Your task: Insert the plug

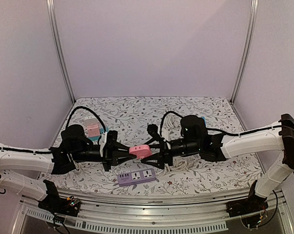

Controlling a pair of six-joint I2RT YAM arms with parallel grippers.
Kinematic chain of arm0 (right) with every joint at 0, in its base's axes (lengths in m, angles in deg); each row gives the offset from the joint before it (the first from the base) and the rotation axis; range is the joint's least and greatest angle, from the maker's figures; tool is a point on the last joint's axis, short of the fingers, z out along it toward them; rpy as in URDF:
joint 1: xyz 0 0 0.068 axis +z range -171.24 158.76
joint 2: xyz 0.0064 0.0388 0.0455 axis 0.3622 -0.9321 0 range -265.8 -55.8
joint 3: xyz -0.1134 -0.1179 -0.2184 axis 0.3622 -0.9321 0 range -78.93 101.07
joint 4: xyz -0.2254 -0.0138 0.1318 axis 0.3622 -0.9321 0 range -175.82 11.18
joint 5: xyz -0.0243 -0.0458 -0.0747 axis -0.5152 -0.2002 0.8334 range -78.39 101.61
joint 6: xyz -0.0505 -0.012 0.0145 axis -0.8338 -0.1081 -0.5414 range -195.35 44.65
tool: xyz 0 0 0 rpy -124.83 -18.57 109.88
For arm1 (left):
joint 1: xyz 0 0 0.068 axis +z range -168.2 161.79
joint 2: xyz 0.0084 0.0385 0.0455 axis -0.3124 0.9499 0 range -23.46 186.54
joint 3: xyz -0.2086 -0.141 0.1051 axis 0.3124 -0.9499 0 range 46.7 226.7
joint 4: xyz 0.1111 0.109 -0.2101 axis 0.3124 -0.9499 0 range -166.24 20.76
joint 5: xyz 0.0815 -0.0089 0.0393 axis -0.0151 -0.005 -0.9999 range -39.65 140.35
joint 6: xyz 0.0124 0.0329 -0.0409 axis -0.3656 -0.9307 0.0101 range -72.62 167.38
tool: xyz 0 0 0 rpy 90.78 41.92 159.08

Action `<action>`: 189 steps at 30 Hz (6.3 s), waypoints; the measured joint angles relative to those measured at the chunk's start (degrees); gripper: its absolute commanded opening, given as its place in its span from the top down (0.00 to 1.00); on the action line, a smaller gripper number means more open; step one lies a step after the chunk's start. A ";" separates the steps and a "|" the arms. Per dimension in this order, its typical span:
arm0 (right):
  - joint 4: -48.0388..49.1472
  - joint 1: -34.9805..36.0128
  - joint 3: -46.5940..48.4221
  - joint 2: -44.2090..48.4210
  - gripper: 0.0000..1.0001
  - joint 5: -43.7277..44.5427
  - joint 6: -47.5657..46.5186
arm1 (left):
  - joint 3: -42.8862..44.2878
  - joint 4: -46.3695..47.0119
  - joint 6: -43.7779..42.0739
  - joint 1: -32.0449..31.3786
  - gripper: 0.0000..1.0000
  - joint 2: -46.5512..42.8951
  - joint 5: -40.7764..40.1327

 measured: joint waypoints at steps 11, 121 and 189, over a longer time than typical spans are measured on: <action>-1.90 -0.04 -1.99 2.51 0.20 -0.04 -2.29 | -0.74 0.33 0.04 -0.28 1.00 0.02 -1.05; -28.06 2.82 17.00 -17.44 1.00 -3.23 -23.56 | -12.37 12.26 -5.70 3.06 1.00 21.35 -1.36; -40.87 -10.56 22.73 -1.97 0.13 31.80 -0.02 | -8.11 -12.96 2.89 13.66 0.05 -15.47 -17.73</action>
